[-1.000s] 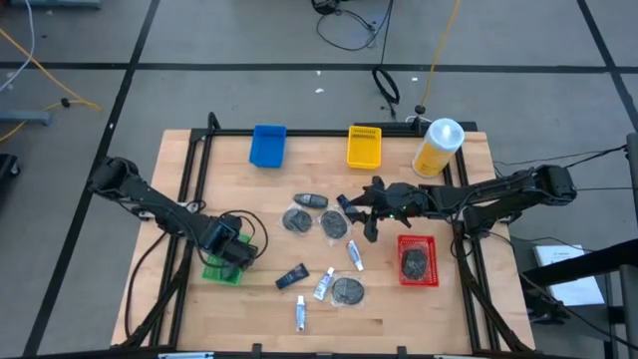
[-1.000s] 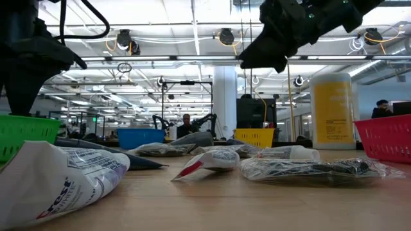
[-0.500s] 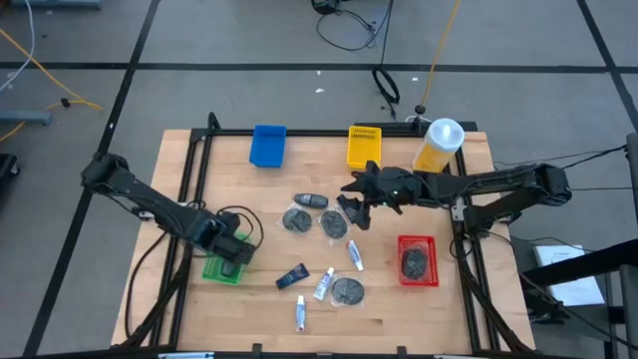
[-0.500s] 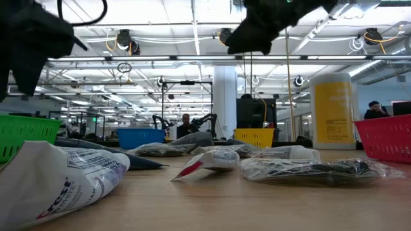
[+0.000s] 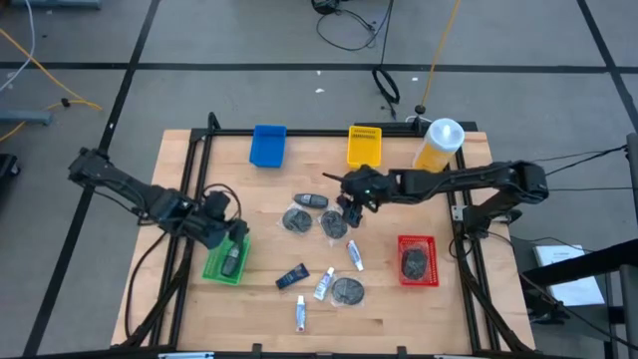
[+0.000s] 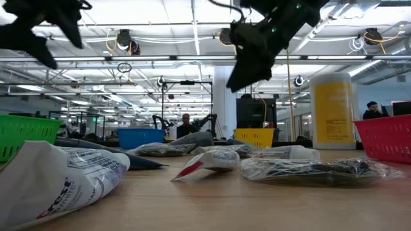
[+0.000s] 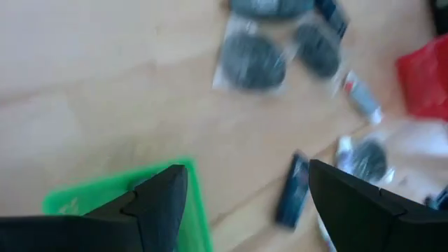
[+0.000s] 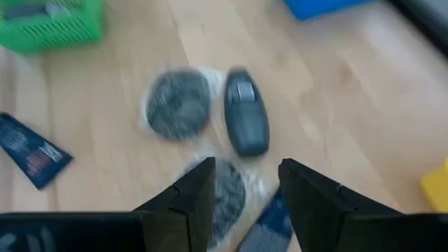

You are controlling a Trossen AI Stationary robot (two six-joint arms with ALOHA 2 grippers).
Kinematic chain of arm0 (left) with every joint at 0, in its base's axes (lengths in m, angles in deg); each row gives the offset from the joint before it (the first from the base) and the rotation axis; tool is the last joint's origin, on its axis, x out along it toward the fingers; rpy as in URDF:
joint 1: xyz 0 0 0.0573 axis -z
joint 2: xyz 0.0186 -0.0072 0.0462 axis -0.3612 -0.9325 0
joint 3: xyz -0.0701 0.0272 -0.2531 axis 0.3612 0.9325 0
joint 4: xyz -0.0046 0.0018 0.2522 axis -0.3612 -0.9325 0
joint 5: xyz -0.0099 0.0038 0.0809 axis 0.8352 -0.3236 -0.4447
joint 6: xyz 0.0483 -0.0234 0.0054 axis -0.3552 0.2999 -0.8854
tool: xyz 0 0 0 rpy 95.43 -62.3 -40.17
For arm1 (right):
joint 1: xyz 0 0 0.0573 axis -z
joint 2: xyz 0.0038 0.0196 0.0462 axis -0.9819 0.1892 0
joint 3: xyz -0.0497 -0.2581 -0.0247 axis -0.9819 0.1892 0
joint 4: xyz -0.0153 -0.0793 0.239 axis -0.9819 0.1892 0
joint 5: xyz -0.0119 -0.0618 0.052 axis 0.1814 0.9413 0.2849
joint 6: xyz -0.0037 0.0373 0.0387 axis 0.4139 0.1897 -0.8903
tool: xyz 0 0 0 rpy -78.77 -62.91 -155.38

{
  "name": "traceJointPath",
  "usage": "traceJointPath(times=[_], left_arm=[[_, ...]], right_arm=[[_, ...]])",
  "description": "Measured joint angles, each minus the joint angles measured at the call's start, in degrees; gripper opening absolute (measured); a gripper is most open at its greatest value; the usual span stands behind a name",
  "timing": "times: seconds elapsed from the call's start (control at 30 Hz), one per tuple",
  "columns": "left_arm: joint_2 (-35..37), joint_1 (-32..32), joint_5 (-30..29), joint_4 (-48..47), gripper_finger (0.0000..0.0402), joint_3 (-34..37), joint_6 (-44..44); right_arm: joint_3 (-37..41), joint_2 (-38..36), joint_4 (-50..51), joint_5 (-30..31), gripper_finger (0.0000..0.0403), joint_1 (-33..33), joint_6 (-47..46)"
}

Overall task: Pick & Place Travel size toiletries
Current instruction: Put the shaving cream into the yellow basket

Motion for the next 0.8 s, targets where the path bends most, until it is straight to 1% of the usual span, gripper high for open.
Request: traceJointPath(times=[0.1, 0.17, 0.4, 0.57, 0.7, 0.8], left_arm=[[0.78, -1.41, -3.19, 1.97, 0.0287, 0.0, -2.26], [0.8, -2.54, -3.5, 2.14, 0.0287, 0.0, -3.66], [0.52, -6.05, -3.32, 3.62, 0.0287, 0.0, -8.39], [0.53, -7.27, -3.23, 3.69, 0.0287, 0.0, -10.28], [0.53, -7.94, -3.21, 3.69, 0.0287, 0.0, -11.02], [0.53, -8.58, -3.2, 3.69, 0.0287, 0.0, -11.42]], right_arm=[[0.0, 1.21, 2.79, -0.01, 0.0153, 0.8, -1.73], [0.09, 1.23, 4.81, 0.2, 0.0153, 1.47, -2.44], [0.02, 1.13, 3.71, 1.72, 0.0158, 5.73, -8.13], [0.73, 1.12, 2.98, 0.06, 0.0192, 7.3, -8.65], [3.34, 1.11, 0.66, -0.17, 0.0225, 6.74, -11.33], [5.75, 1.11, -1.45, -0.13, 0.0239, 5.88, -13.16]])
